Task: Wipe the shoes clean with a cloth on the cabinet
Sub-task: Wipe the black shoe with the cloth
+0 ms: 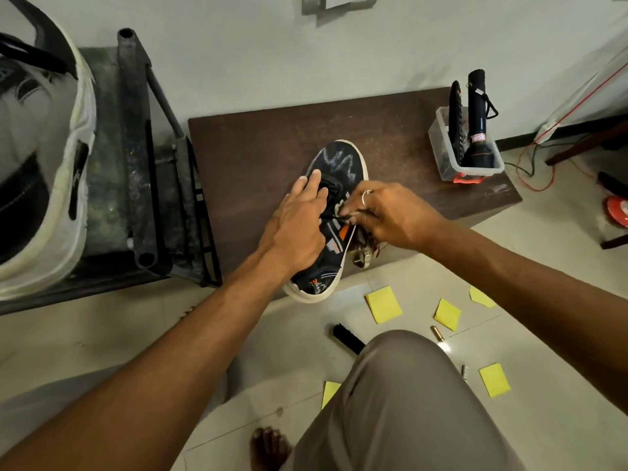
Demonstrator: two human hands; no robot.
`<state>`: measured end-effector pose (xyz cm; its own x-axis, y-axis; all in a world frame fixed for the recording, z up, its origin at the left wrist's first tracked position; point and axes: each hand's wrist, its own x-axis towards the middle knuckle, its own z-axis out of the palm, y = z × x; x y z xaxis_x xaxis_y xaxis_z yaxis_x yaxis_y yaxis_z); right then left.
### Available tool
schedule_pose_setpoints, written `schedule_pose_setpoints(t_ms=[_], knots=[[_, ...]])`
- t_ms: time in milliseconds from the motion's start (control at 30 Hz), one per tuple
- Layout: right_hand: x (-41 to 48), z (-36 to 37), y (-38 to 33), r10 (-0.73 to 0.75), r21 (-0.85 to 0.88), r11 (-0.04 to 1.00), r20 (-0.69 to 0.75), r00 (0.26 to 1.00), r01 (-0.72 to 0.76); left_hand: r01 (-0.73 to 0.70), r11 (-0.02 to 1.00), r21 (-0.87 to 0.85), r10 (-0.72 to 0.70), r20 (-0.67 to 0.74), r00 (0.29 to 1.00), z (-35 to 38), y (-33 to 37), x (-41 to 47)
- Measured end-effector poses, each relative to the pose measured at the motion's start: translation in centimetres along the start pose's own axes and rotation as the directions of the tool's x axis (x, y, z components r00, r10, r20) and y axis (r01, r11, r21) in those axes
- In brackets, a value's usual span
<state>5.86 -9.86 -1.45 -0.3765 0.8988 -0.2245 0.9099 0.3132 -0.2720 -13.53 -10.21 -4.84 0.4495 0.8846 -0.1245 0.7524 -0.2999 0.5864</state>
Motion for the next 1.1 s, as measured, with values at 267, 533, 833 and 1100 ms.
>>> schedule_pose_setpoints(t_ms=[267,533,833,1100], knots=[[-0.9,0.3,-2.3,-0.112,-0.033,0.993,0.057,0.992,0.114,-0.001,1.000,0.021,0.001,0.015,1.000,0.1,-0.1,0.0],[0.5,-0.4,-1.0,-0.016,-0.013,1.000,0.040,0.999,0.017,-0.007,1.000,0.021,0.007,0.010,1.000,0.1,0.1,-0.1],[1.4,-0.6,-0.6,0.020,-0.085,0.996,0.003,1.000,-0.019,0.001,1.000,0.019,-0.002,0.014,1.000,0.1,0.2,-0.1],[1.1,-0.2,0.0,0.101,-0.046,0.993,-0.073,0.992,-0.104,0.003,0.998,0.058,-0.004,0.020,1.000,-0.2,0.5,0.0]])
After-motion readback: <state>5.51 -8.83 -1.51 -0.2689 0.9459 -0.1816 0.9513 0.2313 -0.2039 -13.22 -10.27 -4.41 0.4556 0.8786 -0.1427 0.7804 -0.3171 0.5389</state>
